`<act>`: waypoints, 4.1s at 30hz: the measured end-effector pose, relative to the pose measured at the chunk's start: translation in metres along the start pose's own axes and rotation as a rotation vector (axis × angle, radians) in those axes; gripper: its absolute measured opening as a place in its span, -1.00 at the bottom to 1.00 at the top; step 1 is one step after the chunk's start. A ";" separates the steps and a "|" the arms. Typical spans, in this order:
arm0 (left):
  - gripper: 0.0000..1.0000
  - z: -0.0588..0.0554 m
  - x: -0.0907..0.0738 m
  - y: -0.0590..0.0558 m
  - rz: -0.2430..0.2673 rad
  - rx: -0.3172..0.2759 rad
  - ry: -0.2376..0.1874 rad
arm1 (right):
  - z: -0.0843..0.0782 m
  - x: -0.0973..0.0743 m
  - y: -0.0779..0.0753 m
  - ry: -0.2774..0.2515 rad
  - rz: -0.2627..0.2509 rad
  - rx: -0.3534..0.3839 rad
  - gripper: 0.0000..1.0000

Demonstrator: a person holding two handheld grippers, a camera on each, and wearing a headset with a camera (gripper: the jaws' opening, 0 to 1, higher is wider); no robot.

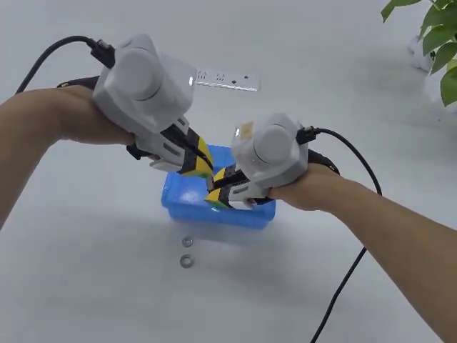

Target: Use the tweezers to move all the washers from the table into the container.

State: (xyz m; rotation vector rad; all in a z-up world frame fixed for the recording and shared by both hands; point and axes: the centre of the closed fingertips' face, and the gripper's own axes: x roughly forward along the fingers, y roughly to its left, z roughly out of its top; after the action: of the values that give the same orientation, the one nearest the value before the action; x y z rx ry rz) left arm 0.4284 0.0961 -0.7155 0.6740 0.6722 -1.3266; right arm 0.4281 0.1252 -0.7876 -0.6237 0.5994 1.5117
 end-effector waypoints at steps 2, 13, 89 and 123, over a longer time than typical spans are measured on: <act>-0.87 0.002 -0.001 -0.001 0.004 0.004 0.000 | 0.001 -0.002 0.000 -0.002 -0.005 -0.004 -0.78; -0.87 0.013 -0.013 -0.003 0.023 0.022 0.000 | 0.012 -0.013 0.001 -0.020 -0.026 -0.017 -0.78; -0.87 -0.001 -0.027 -0.098 -0.008 -0.011 0.062 | 0.018 -0.005 0.096 -0.053 0.023 -0.023 -0.75; -0.87 -0.021 -0.020 -0.107 -0.020 -0.030 0.086 | 0.016 0.011 0.110 -0.064 0.057 -0.020 -0.74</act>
State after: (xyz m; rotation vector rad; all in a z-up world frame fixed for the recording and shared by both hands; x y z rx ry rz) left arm 0.3184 0.1116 -0.7197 0.7040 0.7686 -1.3092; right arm 0.3179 0.1408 -0.7841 -0.5757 0.5578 1.5867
